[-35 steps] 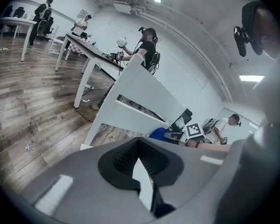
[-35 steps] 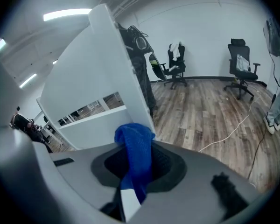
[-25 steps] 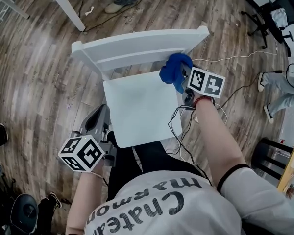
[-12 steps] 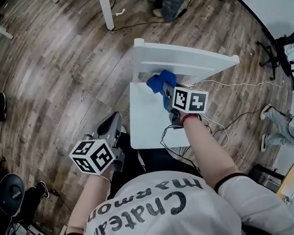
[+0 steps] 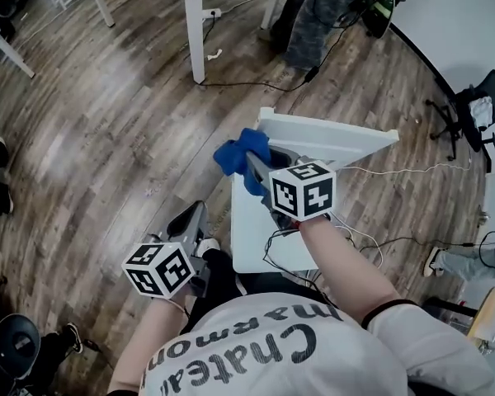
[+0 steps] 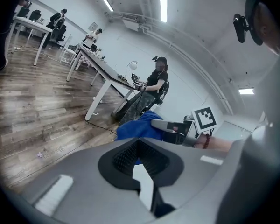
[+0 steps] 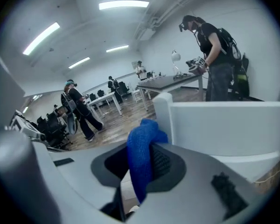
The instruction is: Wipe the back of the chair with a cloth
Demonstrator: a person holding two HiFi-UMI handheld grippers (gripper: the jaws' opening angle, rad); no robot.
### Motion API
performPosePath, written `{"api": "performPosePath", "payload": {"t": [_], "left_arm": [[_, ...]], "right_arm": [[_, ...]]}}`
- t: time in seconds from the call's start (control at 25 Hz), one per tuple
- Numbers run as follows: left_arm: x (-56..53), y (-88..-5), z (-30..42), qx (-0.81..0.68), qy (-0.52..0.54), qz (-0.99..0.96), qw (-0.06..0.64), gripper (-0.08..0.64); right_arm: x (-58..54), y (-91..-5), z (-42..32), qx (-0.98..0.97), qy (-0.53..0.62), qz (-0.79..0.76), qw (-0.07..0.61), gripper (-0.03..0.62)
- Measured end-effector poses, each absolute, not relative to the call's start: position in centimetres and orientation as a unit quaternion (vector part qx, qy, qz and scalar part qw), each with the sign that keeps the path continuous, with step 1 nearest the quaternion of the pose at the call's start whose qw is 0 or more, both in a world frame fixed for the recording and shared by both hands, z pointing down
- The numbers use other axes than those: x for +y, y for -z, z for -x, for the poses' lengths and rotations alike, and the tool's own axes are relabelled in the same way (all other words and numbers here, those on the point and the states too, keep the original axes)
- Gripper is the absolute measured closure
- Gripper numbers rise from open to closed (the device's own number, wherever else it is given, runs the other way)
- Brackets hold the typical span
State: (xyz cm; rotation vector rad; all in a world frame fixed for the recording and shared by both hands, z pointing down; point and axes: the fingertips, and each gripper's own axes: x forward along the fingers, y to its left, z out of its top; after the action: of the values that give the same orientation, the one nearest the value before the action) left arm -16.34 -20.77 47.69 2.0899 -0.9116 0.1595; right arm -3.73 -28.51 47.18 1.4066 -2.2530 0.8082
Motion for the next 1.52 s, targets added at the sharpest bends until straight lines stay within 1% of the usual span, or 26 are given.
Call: {"api": "performPosePath", "payload": {"t": [0.12,0.28,0.48,0.68,0.88,1.04,1.16,1.36,1.44,1.52], "left_arm": [[-21.6,-45.9,15.2,-0.346,-0.054,-0.842,0.41,0.552],[-22.7,-41.1,13.0,-0.298,-0.023,-0.868,0.396,0.552],[-23.3,-34.3,11.7,-0.24,0.006,-0.904,0.353,0.552],[-24.1,-29.0,11.7,-0.223,0.047,-0.925,0.305,0.552],[-23.7,-25.1,10.6,-0.191,0.056,-0.938,0.284,0.552],[-22.4,-22.2,9.3,-0.146,0.071,-0.956,0.244,0.552],[-21.7,-20.2,8.8,-0.117,0.076,-0.966,0.217,0.552],[-19.5,-18.9,8.5,-0.099,0.061,-0.98,0.158,0.552],[-18.4,-19.0,7.8,-0.105,0.057,-0.981,0.154,0.552],[-17.4,-19.1,7.3,-0.107,0.059,-0.979,0.164,0.552]], "right_arm": [[-26.9,-43.9,5.4,-0.826,-0.275,-0.465,0.158,0.506],[-24.7,-37.7,6.7,-0.855,-0.25,-0.443,0.102,0.506],[-22.4,-30.7,6.2,-0.864,-0.203,-0.46,0.042,0.508],[-20.4,-25.7,3.9,-0.852,-0.138,-0.504,0.027,0.508],[-19.1,-21.6,1.0,-0.824,-0.104,-0.557,0.018,0.508],[-17.5,-18.2,-0.7,-0.81,-0.052,-0.584,0.013,0.508],[-16.5,-16.2,-1.2,-0.798,-0.033,-0.602,0.001,0.508],[-14.1,-15.9,-2.7,-0.777,-0.027,-0.629,-0.01,0.508],[-12.8,-16.2,-3.8,-0.772,-0.03,-0.634,-0.017,0.509],[-11.7,-16.4,-4.7,-0.772,-0.035,-0.635,-0.024,0.509]]}}
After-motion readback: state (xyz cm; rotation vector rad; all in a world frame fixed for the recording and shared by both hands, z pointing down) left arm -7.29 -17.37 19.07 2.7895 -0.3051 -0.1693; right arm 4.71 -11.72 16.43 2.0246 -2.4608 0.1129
